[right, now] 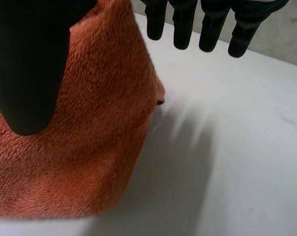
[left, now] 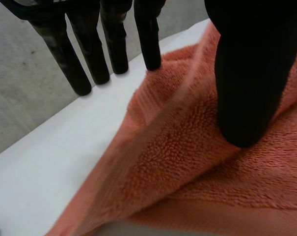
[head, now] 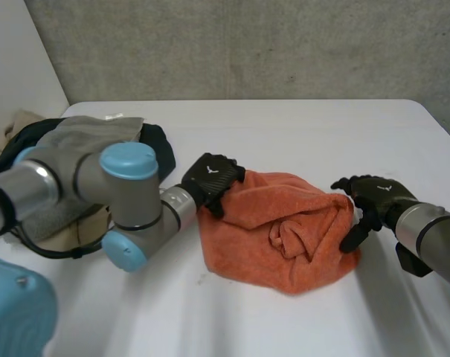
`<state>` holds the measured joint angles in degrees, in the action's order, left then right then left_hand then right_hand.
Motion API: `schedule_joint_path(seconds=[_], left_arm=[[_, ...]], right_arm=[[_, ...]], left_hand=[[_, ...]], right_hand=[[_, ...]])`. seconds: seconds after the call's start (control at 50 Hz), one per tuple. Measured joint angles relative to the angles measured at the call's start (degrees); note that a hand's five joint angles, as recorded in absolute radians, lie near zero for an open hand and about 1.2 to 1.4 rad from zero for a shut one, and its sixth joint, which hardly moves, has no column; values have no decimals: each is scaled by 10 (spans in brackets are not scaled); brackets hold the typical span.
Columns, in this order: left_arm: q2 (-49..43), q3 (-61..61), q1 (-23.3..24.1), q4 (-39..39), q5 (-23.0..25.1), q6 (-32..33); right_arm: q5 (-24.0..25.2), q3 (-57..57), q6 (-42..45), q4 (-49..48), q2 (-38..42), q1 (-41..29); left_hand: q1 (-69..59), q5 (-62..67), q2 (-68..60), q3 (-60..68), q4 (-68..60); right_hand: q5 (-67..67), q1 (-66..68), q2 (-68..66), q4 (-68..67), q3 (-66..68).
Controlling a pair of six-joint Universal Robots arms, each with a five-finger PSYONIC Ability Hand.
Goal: Fold the laundry.
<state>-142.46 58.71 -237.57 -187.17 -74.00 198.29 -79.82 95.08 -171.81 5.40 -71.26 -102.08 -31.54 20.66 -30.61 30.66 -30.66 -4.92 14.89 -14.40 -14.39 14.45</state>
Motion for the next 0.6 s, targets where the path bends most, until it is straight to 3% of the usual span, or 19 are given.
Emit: schedule_joint_path(seconds=[0.04, 0.06, 0.08, 0.12, 0.14, 0.2, 0.32, 0.46, 0.54, 0.6], left_arm=[[-17, -20, 4, 1, -1, 0], [-30, -36, 7, 0, -1, 0], [-39, -49, 9, 0, -3, 0], [-49, -67, 11, -2, -4, 1], [-53, -81, 11, -4, -7, 1], [-52, -117, 10, -19, -18, 2], [-8, -207, -5, -112, -58, 2], [76, -247, -45, -261, -77, -1], [120, -234, -57, -313, -70, -3], [142, -192, -58, -308, -58, -3]], right_arm=[[-2, 3, -9, -8, 5, -1], [-2, 4, -17, -15, 11, -1], [-3, 3, -22, -20, 17, -2], [-3, -3, -27, -27, 27, -2], [-3, -11, -30, -31, 37, -3], [-4, -47, -30, -35, 62, -4], [-36, -179, -9, -58, 91, -11], [-88, -272, 39, -197, 24, -20], [-74, -259, 94, -305, -34, -42], [-52, -234, 135, -318, -50, -69]], left_hand=[[-65, 47, -47, 47, -48], [-241, 203, -209, 207, -208], [-336, 306, -319, 308, -312], [-346, 343, -365, 361, -366], [-346, 343, -372, 368, -374], [-346, 343, -378, 375, -379], [-346, 343, -378, 375, -379], [-346, 343, -378, 375, -380], [-346, 352, -379, 375, -380], [-346, 356, -379, 375, -380]], right_hand=[[-47, 51, -54, -48, 54], [-92, 98, -101, -93, 100], [-160, 165, -168, -164, 165], [-287, 291, -302, -296, 296], [-402, 404, -434, -417, 425], [-484, 446, -516, -526, 521], [-490, 446, -516, -539, 531], [-519, 473, -526, -539, 535], [-531, 476, -526, -539, 535], [-533, 476, -526, -539, 535]])
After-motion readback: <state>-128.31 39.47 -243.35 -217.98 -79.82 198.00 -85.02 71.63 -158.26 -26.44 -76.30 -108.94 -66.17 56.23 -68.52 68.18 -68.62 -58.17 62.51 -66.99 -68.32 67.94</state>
